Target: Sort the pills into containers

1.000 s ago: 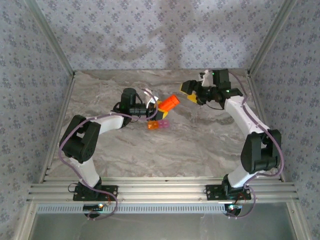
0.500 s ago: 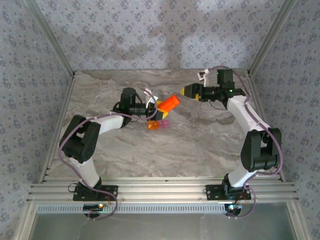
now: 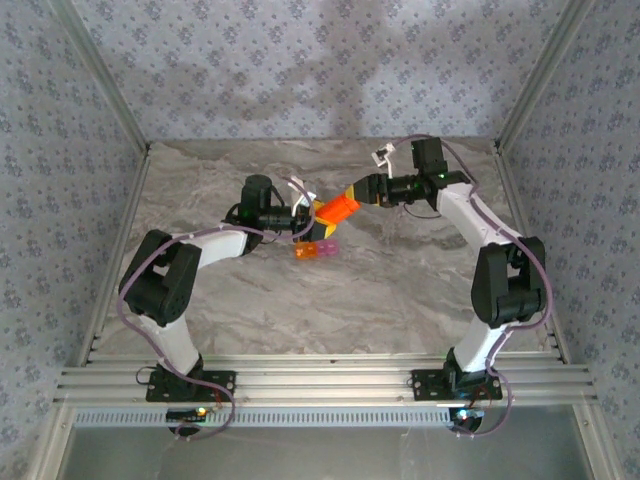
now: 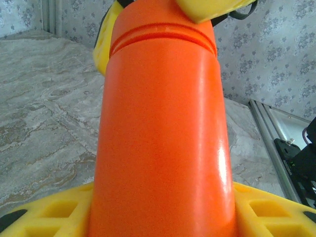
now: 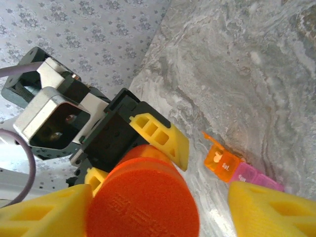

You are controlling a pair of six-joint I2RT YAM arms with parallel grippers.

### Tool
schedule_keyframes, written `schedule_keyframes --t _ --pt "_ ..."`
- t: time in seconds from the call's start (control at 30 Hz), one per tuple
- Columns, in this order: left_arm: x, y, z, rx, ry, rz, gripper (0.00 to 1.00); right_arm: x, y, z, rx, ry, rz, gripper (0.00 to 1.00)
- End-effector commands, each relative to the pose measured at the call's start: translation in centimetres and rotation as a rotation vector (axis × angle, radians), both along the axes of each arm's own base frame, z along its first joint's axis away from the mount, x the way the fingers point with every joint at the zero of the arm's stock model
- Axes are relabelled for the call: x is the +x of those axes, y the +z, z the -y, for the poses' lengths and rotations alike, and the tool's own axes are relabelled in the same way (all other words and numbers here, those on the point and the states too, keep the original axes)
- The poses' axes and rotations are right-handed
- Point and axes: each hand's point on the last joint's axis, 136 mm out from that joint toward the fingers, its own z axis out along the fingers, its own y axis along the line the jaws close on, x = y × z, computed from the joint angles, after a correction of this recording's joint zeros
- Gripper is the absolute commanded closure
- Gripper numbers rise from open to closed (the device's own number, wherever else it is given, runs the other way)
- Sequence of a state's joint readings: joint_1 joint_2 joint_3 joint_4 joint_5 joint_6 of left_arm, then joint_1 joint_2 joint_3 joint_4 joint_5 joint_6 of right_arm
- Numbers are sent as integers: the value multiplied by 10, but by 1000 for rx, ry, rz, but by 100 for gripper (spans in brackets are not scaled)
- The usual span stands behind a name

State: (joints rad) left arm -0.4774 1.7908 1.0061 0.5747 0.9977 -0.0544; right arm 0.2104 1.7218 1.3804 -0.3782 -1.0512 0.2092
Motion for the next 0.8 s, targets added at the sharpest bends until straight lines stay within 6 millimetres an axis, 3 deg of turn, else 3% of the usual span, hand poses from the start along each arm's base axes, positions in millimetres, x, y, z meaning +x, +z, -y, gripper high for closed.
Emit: schedule_keyframes --t 0.0,0.13,0.27,0.57,0.77 --pt "3 18 2 -39 -27 53 100 -3 2 -6 13 35 -6 38" --pt "4 18 1 -39 -24 53 100 -7 0 -11 24 50 -27 52" --pt "5 20 1 -38 -14 60 100 -8 -8 -17 21 22 -91 57" --pt "18 17 -3 46 87 134 100 -1 -42 -20 -83 -251 -341 60" --pt "22 16 -3 60 122 164 100 1 -52 -25 -42 -351 -410 60"
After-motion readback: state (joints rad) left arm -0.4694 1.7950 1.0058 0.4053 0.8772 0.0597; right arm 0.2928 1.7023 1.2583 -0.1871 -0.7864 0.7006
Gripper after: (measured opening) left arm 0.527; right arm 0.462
